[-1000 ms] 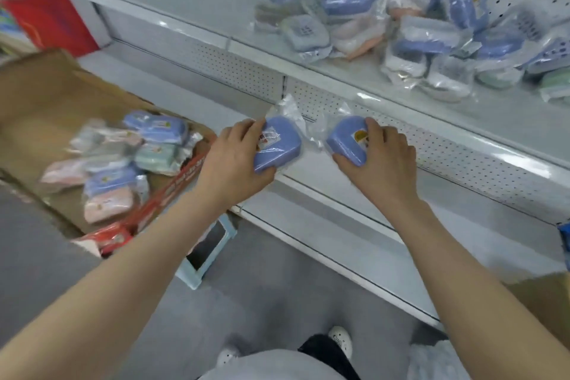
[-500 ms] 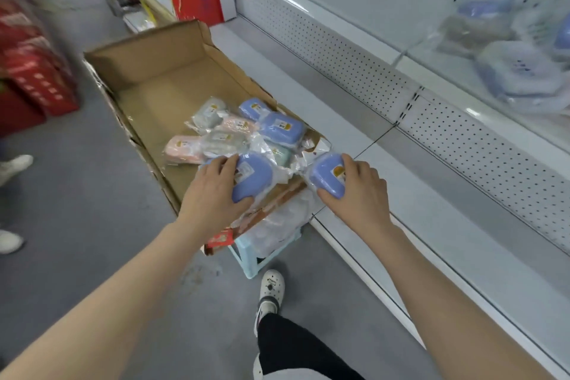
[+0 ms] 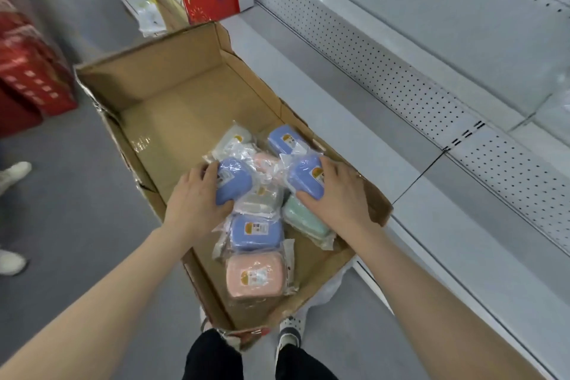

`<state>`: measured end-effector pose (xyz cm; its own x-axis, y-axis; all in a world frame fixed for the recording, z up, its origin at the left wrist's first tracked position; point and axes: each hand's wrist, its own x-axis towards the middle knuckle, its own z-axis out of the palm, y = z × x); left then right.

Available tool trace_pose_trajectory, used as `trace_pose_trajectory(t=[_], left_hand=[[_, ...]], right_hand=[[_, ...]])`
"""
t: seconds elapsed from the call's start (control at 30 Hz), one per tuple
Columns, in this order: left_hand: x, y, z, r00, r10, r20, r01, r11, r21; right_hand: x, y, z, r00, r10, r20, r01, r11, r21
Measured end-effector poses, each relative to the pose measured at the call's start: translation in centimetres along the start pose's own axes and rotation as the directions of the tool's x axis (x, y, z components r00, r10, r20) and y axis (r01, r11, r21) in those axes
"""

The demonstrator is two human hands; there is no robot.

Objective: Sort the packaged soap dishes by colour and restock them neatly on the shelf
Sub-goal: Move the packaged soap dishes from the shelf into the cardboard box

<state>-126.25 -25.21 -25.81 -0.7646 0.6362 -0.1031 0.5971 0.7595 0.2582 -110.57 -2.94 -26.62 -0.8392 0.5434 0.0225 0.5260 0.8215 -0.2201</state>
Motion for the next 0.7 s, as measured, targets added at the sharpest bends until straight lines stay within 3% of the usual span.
trace_pose_trajectory(t=[0.17, 0.4, 0.57, 0.7], left_hand=[[6.8, -5.0, 0.7, 0.993, 0.029, 0.111, -0.027, 0.999, -0.021], [13.9, -11.0, 3.8, 0.914, 0.251, 0.319, -0.278, 0.960, 0.041], [17.1, -12.5, 5.7, 0.873, 0.345, 0.345, -0.385, 0.921, 0.054], [18.5, -13.1, 6.6, 0.841, 0.430, 0.327, -0.486, 0.867, 0.112]], right_hand=[[6.7, -3.5, 2.7, 0.998, 0.059, 0.022, -0.059, 0.997, -0.042], [16.3, -7.4, 8.4, 0.987, 0.086, 0.135, -0.066, 0.986, -0.151], [18.5, -7.1, 11.5, 0.968, 0.072, 0.241, -0.020, 0.977, -0.213], [18.5, -6.8, 12.0, 0.980, 0.011, 0.199, 0.041, 0.967, -0.253]])
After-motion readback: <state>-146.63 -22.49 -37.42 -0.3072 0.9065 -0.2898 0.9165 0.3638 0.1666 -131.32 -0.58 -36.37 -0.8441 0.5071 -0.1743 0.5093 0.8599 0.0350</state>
